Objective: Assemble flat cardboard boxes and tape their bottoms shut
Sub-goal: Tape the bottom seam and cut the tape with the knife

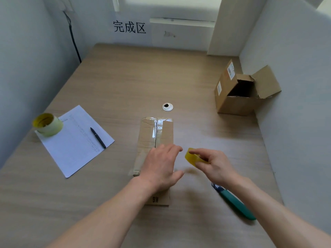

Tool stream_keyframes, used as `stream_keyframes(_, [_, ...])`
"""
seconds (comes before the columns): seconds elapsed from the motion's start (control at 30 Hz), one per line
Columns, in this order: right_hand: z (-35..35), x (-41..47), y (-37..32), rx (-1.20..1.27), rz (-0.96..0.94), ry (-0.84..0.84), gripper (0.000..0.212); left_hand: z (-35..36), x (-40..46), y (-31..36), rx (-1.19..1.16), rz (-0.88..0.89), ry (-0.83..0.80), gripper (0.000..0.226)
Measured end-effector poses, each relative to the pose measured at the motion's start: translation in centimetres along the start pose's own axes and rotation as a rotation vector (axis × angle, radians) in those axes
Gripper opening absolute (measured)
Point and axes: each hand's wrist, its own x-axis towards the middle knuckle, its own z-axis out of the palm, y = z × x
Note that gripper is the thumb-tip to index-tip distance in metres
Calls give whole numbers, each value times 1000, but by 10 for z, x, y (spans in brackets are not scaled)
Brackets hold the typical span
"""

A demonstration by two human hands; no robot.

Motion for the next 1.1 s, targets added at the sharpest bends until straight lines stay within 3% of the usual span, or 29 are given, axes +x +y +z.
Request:
stream_keyframes(0.1, [-2, -17, -7, 240, -13, 36, 37, 1, 4, 6, -65, -86, -8, 72])
stream_keyframes(0.27, [3, -40, -20, 461, -51, 56, 40, -2, 8, 10, -147, -133, -23, 53])
stream_keyframes(0.43, [11, -48, -21, 489, -63, 85, 39, -7, 5, 10, -254, -106, 1, 32])
stream_keyframes(0.87, [38, -52, -37, 710, -55, 202, 24, -2, -6, 7, -552, -10, 225, 12])
stream_keyframes(1.1, [48, -46, -49, 677, 34, 123, 45, -3, -7, 8, -592, -29, 237, 3])
